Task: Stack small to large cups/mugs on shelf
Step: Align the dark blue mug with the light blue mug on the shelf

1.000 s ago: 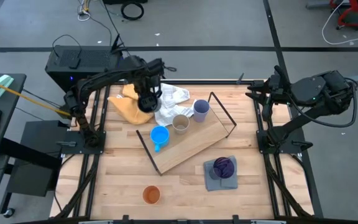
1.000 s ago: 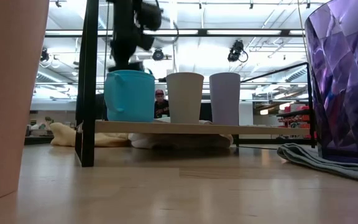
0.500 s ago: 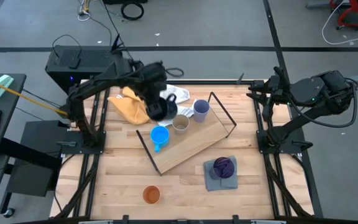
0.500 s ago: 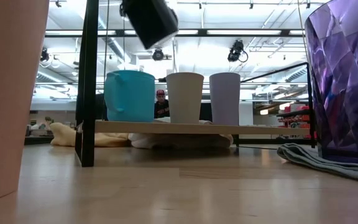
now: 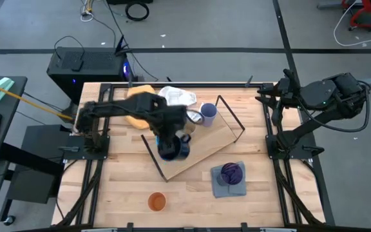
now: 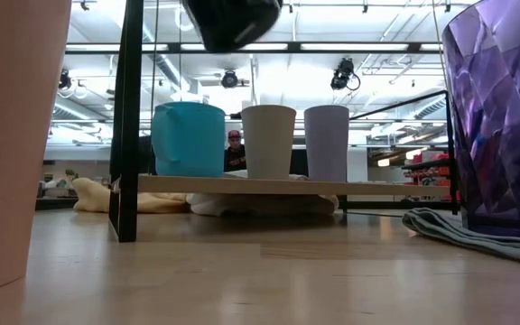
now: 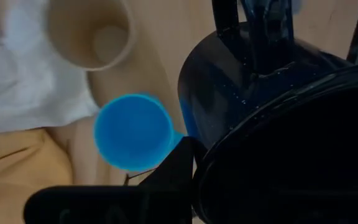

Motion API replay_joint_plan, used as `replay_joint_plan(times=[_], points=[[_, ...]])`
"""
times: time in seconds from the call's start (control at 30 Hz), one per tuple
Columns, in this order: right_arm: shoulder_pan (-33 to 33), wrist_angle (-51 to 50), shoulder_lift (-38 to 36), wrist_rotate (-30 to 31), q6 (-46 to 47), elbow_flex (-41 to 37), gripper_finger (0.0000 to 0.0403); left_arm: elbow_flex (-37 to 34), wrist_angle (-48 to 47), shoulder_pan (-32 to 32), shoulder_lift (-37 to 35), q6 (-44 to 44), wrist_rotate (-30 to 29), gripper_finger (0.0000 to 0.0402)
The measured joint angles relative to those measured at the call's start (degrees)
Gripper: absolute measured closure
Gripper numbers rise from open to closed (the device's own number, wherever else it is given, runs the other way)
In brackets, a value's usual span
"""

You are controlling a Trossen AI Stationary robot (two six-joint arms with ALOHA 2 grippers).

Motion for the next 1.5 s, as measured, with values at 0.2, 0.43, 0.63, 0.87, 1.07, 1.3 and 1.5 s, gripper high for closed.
replay_joint_plan(times=[0.2,0.43,0.63,0.87,1.07,1.3,1.5], points=[[0.0,0.0,0.0,-0.3,0.0,0.0,0.0289,0.0,-0.5,-1.3,6.0,2.8,0.9,0.0379],[0.0,0.0,0.0,-0.9,0.2,0.0,0.0289,-0.1,-0.5,-0.9,9.7,6.6,1.1,0.0379],[0.0,0.0,0.0,-1.1,0.4,0.0,0.0289,-0.1,-0.5,-0.9,12.0,8.6,1.1,0.0379],[0.0,0.0,0.0,-1.1,0.4,0.0,0.0289,-0.5,-0.4,-0.9,12.8,9.8,1.2,0.0379],[0.0,0.0,0.0,-1.1,0.4,0.0,0.0289,-0.5,-0.5,-1.1,14.7,10.2,1.4,0.0379],[0.0,0.0,0.0,-1.1,0.6,0.0,0.0289,-0.5,-0.5,-1.7,16.5,11.3,2.1,0.0379],[0.0,0.0,0.0,-1.1,1.0,0.0,0.0289,-0.5,-0.5,-1.6,17.0,11.2,2.2,0.0379]])
